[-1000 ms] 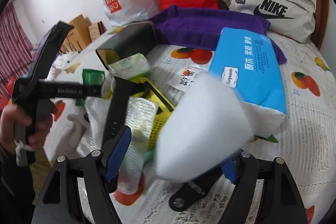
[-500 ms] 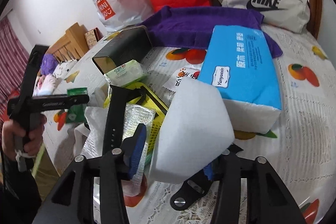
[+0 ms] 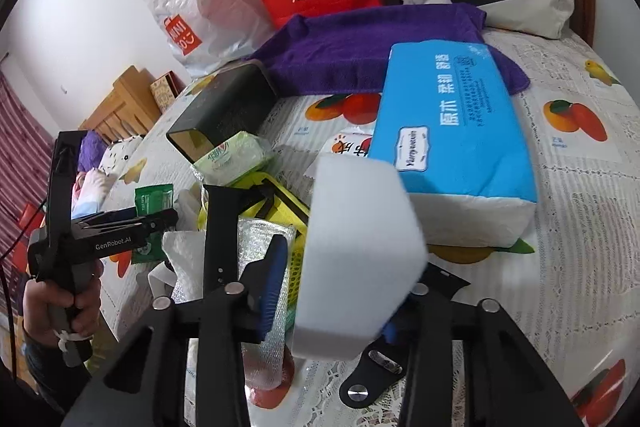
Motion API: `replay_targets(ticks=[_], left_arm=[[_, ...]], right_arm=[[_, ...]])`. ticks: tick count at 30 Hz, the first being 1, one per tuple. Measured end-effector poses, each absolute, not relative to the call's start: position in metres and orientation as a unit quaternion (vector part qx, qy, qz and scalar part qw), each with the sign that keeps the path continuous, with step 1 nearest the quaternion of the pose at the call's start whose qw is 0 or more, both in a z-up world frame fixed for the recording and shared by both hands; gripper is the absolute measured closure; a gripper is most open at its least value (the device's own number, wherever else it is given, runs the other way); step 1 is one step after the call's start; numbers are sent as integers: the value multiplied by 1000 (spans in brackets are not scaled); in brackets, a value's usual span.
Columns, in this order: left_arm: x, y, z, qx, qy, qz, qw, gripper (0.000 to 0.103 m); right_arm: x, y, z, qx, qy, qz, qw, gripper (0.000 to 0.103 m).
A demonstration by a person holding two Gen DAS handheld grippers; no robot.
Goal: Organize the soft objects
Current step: 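Lift the white sponge with the right tool while the left tool grasps the green sachet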
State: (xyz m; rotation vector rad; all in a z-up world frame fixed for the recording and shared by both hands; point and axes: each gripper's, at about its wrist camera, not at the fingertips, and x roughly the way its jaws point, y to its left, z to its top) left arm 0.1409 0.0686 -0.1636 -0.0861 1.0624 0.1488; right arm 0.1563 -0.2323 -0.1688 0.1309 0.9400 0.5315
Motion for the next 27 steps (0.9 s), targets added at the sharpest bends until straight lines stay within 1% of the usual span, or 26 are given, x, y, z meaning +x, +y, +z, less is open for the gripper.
replay_targets(ticks=[3,4,6,9,12,15,18,23,25,27], left_arm=[[138,74,-162,-27,517,77,852,42],[135,75,-161,-25,524,86,847,35],[131,77,-158,-24,533,101,840,26],[122,86,-151,-44,531,104,840,26],[117,100,-144,-84,529,105,838,26],[110,112,-141,-111,529,116,834,25],[112,118,-145,-130,533,115,828,25],[109,113,-157,-128,566,114,806,25],[107,114,-163,-145,579,113,794,25],[108,117,-164,-176,574,110,793,25]], right_arm=[[155,-236,-166,69,442,258,856,73],[156,-237,-166,71,442,259,856,73],[156,-235,-167,70,443,258,856,73],[157,-232,-166,64,444,258,856,73],[158,-229,-167,60,450,262,852,70],[158,-230,-167,60,448,264,852,70],[158,-230,-168,60,449,265,851,69],[158,-229,-169,58,453,267,849,69],[157,-230,-169,58,452,268,849,68],[158,-230,-169,62,453,269,847,67]])
